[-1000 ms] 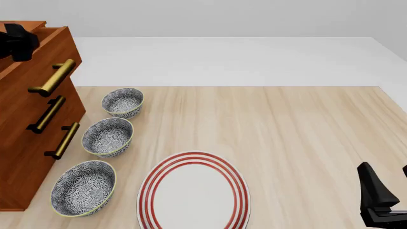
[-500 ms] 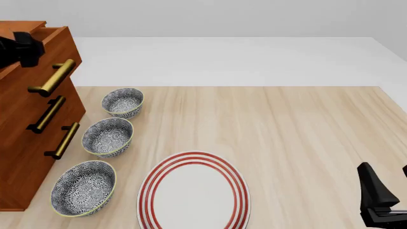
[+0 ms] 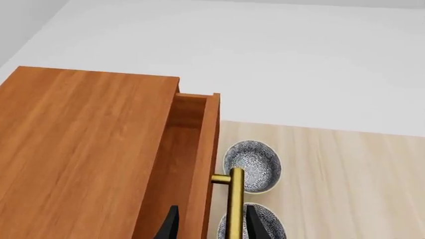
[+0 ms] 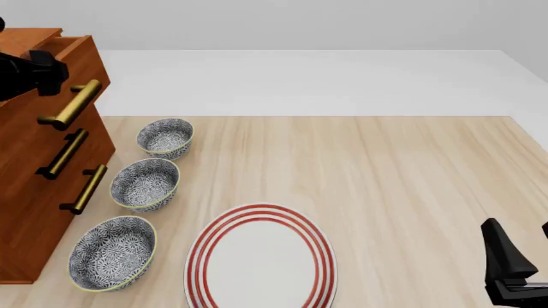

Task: Open the top drawer of the cabinet.

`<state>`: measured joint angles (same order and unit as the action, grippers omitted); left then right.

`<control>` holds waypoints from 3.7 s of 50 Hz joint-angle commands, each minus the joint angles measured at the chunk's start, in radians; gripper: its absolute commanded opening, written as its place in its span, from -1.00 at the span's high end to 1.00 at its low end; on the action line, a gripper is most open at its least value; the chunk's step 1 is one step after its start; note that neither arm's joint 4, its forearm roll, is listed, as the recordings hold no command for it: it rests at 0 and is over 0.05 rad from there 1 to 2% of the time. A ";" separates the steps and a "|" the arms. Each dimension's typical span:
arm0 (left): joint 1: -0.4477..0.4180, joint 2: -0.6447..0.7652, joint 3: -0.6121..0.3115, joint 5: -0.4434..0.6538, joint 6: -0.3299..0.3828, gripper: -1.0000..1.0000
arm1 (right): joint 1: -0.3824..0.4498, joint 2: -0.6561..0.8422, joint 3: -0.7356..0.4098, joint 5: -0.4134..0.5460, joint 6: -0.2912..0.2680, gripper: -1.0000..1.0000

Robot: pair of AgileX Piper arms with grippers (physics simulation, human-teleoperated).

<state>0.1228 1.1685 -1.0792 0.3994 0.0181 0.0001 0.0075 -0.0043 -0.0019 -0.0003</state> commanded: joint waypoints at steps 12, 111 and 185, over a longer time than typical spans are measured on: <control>0.005 0.023 0.025 -0.022 -0.015 -1.00 | 0.000 0.000 0.000 0.000 0.000 -1.00; -0.100 0.050 0.104 -0.035 -0.061 -1.00 | 0.000 0.000 0.000 0.000 0.000 -1.00; -0.263 0.023 0.095 0.014 -0.103 -1.00 | 0.000 0.000 0.000 0.000 0.000 -1.00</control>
<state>-0.1159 1.1859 -1.0343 0.3963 -0.1230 0.0001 0.0074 -0.0043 -0.0019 -0.0002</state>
